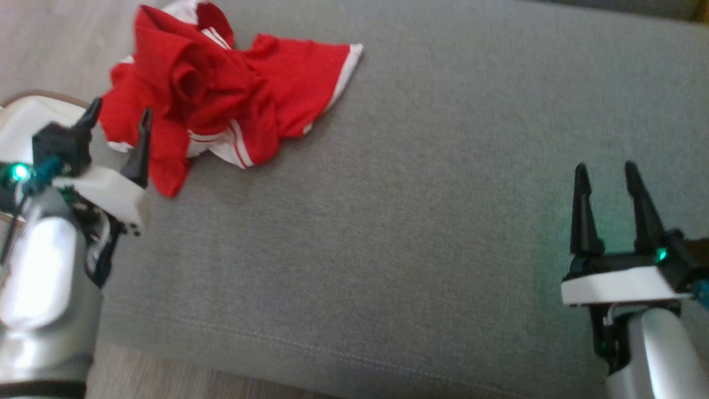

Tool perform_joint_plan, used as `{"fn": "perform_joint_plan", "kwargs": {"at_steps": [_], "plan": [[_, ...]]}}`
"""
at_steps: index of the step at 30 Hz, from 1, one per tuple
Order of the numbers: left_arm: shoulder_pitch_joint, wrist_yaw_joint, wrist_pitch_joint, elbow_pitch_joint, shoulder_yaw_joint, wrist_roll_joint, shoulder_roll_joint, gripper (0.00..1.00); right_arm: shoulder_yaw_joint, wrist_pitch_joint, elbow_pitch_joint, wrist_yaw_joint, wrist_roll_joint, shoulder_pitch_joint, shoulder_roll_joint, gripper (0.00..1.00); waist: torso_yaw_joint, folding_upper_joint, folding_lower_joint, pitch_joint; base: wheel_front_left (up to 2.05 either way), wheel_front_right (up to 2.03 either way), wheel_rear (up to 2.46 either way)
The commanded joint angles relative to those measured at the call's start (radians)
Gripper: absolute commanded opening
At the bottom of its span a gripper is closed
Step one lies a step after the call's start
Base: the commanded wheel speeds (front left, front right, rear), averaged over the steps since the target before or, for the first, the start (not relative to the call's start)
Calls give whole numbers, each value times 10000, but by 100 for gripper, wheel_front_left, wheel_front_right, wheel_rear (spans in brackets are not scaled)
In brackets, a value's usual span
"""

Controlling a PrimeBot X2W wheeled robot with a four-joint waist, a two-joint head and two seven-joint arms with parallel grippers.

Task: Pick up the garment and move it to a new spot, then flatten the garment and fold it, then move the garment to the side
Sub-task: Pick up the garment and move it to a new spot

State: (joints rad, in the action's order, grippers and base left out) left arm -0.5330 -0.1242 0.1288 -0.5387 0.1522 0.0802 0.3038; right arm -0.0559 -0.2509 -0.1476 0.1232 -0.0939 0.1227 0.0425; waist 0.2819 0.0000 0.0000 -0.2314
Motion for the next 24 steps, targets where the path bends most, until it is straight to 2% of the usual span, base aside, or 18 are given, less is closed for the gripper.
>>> {"fn": "perform_joint_plan", "kwargs": {"at_steps": [1,9,19,20,21,24], "plan": [[-593,-31,-2,96,-279,61,555,100,172,-109,362,75,85,312,77,100,-307,0,0,-423,0,0,0],[-2283,-61,-160,-1966,612,188,1135,100,-220,-109,496,75,262,591,77,100,-675,0,0,-980,0,0,0],[-3550,-64,186,-4108,1227,509,1284,100,-88,-109,512,75,250,688,77,100,-937,0,0,-1294,0,0,0],[-3629,-64,212,-4283,1304,554,1268,31,-88,-109,504,75,244,694,77,100,-954,0,0,-1296,0,0,0],[-3702,-64,273,-4427,1368,595,1260,0,-87,-109,495,75,239,695,77,100,-965,0,0,-1289,0,0,0],[-3861,-64,582,-4757,1463,707,1258,0,-86,-109,428,75,205,651,77,100,-978,0,0,-1161,0,0,0]]}}
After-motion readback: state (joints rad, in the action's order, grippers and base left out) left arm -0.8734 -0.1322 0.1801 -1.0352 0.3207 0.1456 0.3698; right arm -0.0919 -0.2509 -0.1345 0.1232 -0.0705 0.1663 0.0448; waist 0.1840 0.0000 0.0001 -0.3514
